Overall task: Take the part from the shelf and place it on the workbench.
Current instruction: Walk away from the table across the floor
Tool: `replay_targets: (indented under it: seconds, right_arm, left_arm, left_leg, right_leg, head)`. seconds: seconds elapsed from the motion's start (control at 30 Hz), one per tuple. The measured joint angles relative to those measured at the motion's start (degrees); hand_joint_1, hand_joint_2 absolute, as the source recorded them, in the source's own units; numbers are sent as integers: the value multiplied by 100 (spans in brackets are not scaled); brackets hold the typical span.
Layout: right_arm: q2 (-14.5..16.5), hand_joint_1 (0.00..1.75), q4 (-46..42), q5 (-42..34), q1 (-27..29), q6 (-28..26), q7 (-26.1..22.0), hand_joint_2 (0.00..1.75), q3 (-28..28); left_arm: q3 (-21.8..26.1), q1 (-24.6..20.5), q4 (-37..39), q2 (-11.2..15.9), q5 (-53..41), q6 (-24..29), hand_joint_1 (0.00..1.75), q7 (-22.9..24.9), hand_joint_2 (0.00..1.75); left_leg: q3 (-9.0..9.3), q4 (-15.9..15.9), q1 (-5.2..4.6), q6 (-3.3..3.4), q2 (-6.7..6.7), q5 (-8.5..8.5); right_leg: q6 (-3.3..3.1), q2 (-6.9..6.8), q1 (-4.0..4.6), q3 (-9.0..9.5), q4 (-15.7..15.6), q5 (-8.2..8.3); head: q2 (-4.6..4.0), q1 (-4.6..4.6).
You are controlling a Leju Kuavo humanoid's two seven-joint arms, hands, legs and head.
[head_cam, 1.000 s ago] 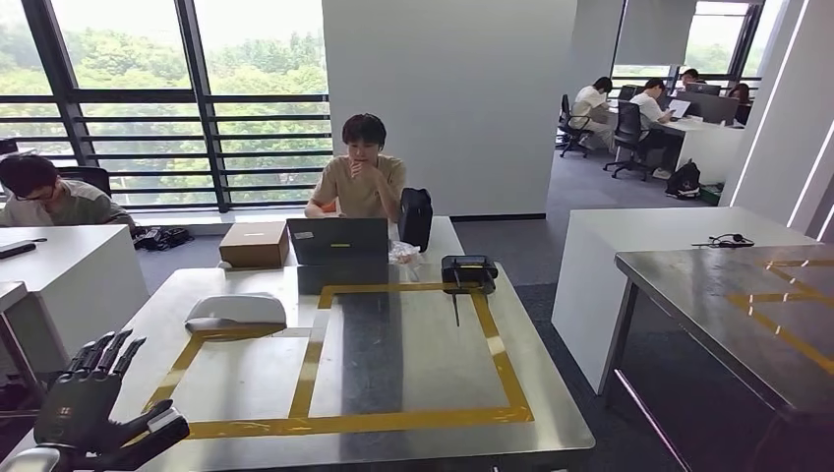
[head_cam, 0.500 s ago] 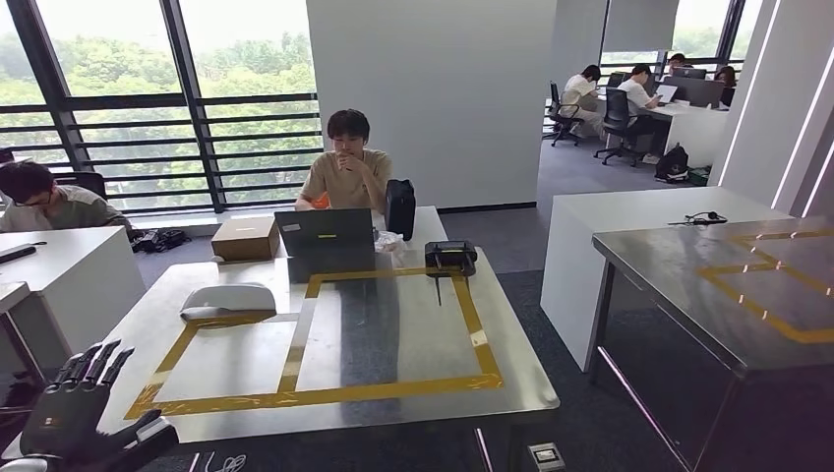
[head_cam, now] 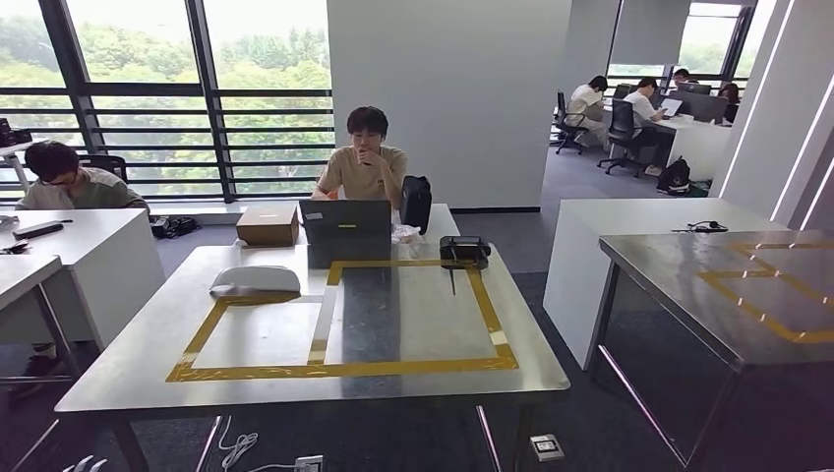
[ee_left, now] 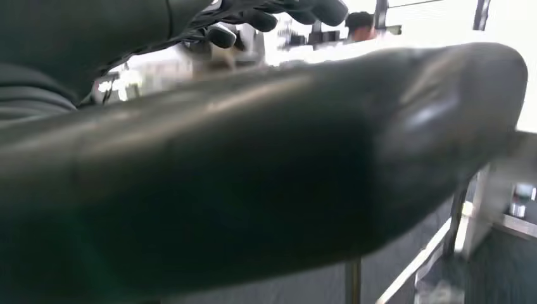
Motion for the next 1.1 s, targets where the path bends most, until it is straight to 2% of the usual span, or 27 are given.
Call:
replay_targets:
  seconds: [0.03, 0.07, 0.1, 0.13, 0.17, 0.2, 0.23, 0.3, 0.37, 0.4, 0.5, 0.53, 0.57, 0.6, 0.63, 0.67, 0.7, 0.73, 0.77, 0.83, 0.87, 0.9, 0.97, 1.0, 1.03, 1.07, 1.1]
  right_arm:
    - [1, 0, 0, 0, 0, -7, 1, 0, -5]
    - [1, 0, 0, 0, 0, -12, 1, 0, -8]
    - [0, 0, 0, 0, -2, -15, 1, 0, -9]
    - [-2, 0, 0, 0, -6, -16, 0, 0, -10]
    - [-11, 0, -1, 0, -13, -17, 1, 0, -11]
    - [-16, 0, -2, -1, -19, -17, 1, 0, -11]
    - [-21, 0, -3, -1, -22, -19, 5, 0, -13]
    - [-21, 0, -4, 2, -22, -19, 42, 0, -14]
    - [-17, 0, -3, 37, -21, -4, 99, 0, -16]
    - [-17, 0, -2, 63, -21, 9, 126, 0, -16]
    - [-22, 0, -2, 107, 0, 36, 174, 0, -16]
    - [-24, 0, -2, 108, 13, 39, 178, 0, -16]
    - [-25, 0, -2, 109, 23, 39, 179, 0, -16]
    - [-25, 0, -2, 110, 25, 39, 181, 0, -16]
    - [-27, 0, -2, 115, 18, 36, 189, 0, -16]
    - [-34, 0, -4, 128, 4, 30, 202, 0, -16]
    - [-44, 0, -5, 146, -10, 24, 220, 0, -16]
    - [-57, 0, -8, 177, -23, 15, 243, 0, -16]
    - [-70, 0, -10, 218, -31, 8, 260, 0, -14]
    - [-91, 0, -10, 310, -34, 0, 279, 0, -2]
    - [-98, 0, -10, 351, -29, 1, 276, 0, 5]
    - [-104, 0, -9, 386, -22, 6, 274, 0, 11]
    - [-112, 0, -9, 444, -25, 29, 266, 0, 27]
    - [-118, 0, -9, 471, -39, 46, 260, 0, 40]
    - [-125, 0, -9, 493, -62, 58, 254, 0, 59]
    - [-132, 0, -9, 507, -87, 62, 249, 0, 79]
    - [-135, 0, -9, 514, -112, 52, 250, 0, 93]
  left_arm:
    - [71, 191, 11, -50, 40, 20, 0, -17, 0]
    - [127, 341, 22, -95, 56, 31, 0, -31, 0]
    - [167, 446, 32, -126, 67, 31, 0, -38, 0]
    - [209, 509, 39, -146, 86, 4, 0, -35, 0]
    - [255, 555, 46, -169, 132, -64, 0, -22, 0]
    - [316, 594, 50, -191, 245, -230, 0, 19, 0]
    - [408, 650, 56, -237, 420, -483, 0, 86, 0]
    - [644, 859, 87, -380, 853, -1109, 0, 312, 0]
    - [924, 1250, 181, -594, 1207, -1638, 0, 775, 0]
    - [1064, 1505, 250, -743, 1377, -1834, 0, 1095, 0]
    - [1579, 2308, 467, -1192, 2058, -2080, 0, 1925, 0]
    - [1755, 2514, 518, -1301, 2228, -2085, 0, 2050, 0]
    - [1901, 2656, 553, -1401, 2335, -2086, 0, 2132, 0]
    - [2031, 2744, 581, -1487, 2407, -2080, 0, 2235, 0]
    - [2160, 2794, 604, -1560, 2473, -2071, 0, 2368, 0]
    - [2279, 2823, 621, -1645, 2518, -2062, 0, 2512, 0]
    - [2382, 2847, 633, -1723, 2532, -2052, 0, 2646, 0]
    - [2460, 2878, 645, -1806, 2510, -2044, 0, 2751, 0]
    - [2509, 2908, 656, -1883, 2475, -2033, 0, 2817, 0]
    - [2574, 2977, 681, -2014, 2429, -1997, 0, 2851, 0]
    - [2603, 2999, 692, -2066, 2427, -1978, 0, 2819, 0]
    - [2634, 3013, 701, -2107, 2432, -1958, 0, 2765, 0]
    - [2691, 3021, 713, -2173, 2433, -1929, 0, 2587, 0]
    - [2711, 3020, 714, -2197, 2425, -1920, 0, 2490, 0]
    - [2722, 3016, 714, -2221, 2396, -1920, 0, 2395, 0]
    - [2725, 3004, 714, -2242, 2343, -1926, 0, 2315, 0]
    - [2726, 2981, 714, -2265, 2268, -1942, 0, 2253, 0]
  left_leg:
    - [-81, 13, -14, 9, 7, 52]
    - [-171, 30, -27, 12, 8, 105]
    - [-258, 46, -40, 11, 1, 157]
    - [-333, 58, -52, 8, -9, 209]
    - [-392, 64, -63, 0, -16, 258]
    - [-421, 58, -68, -14, -23, 304]
    - [-424, 40, -65, -36, -22, 351]
    - [-400, -23, -57, -96, -17, 451]
    - [-404, -26, -58, -154, -27, 418]
    - [-440, 89, -57, -179, -41, 247]
    - [-664, 1039, -11, -263, -72, -585]
    - [-711, 1357, 6, -292, -74, -708]
    - [-698, 1538, 23, -318, -75, -687]
    - [-592, 1537, 42, -347, -75, -553]
    - [-379, 1339, 66, -379, -72, -394]
    - [-86, 991, 91, -418, -72, -343]
    - [205, 604, 88, -418, -87, -374]
    - [396, 306, 83, -390, -101, -448]
    - [486, 129, 64, -333, -120, -533]
    - [428, 93, 42, -187, -125, -500]
    - [385, 97, 41, -123, -110, -461]
    - [329, 97, 45, -68, -92, -407]
    - [161, 95, 47, 11, -67, -259]
    - [74, 96, 40, 27, -64, -183]
    - [-27, 99, 30, 35, -58, -98]
    - [-127, 103, 20, 39, -52, -13]
    - [-234, 107, 9, 40, -48, 74]
  right_leg:
    - [-7, 0, 10, -23, 276, -85]
    - [-29, 1, 28, 47, 368, -39]
    - [-70, 3, 53, 219, 249, 90]
    - [-133, 7, 87, 500, -80, 225]
    - [-218, 13, 119, 812, -505, 268]
    - [-269, 13, 143, 1083, -897, 255]
    - [-304, 16, 166, 1267, -1186, 221]
    - [-302, 12, 187, 1365, -1396, 224]
    - [-339, 4, 143, 1335, -1491, 347]
    - [-363, 9, 111, 1301, -1534, 423]
    - [-381, 55, 69, 1108, -1553, 605]
    - [-363, 53, 67, 1023, -1531, 657]
    - [-339, 31, 61, 929, -1500, 707]
    - [-308, -7, 49, 824, -1456, 753]
    - [-274, -50, 30, 714, -1400, 793]
    - [-234, -86, 15, 609, -1335, 827]
    - [-192, -113, 3, 521, -1271, 858]
    - [-149, -126, 3, 471, -1227, 893]
    - [-113, -131, 5, 444, -1207, 936]
    - [-49, -128, -6, 438, -1229, 1036]
    - [-18, -115, -20, 417, -1211, 1007]
    - [13, -102, -27, 384, -1130, 872]
    - [53, -70, -25, 248, -610, 252]
    - [57, -63, -18, 178, -247, -74]
    - [52, -58, -11, 132, 130, -303]
    - [37, -56, -4, 149, 386, -355]
    - [12, -54, 7, 248, 486, -268]
  head:
    - [1, 2]
    - [1, 5]
    - [1, 9]
    - [1, 13]
    - [1, 16]
    - [2, 17]
    - [2, 18]
    - [3, 21]
    - [3, 21]
    - [3, 19]
    - [3, 4]
    - [3, 0]
    - [3, -3]
    - [3, -5]
    - [3, -4]
    - [3, -5]
    - [3, -5]
    - [3, -3]
    - [3, -1]
    - [3, 12]
    - [3, 14]
    - [3, 18]
    - [3, 20]
    - [3, 21]
    - [3, 21]
    - [3, 20]
    - [3, 21]
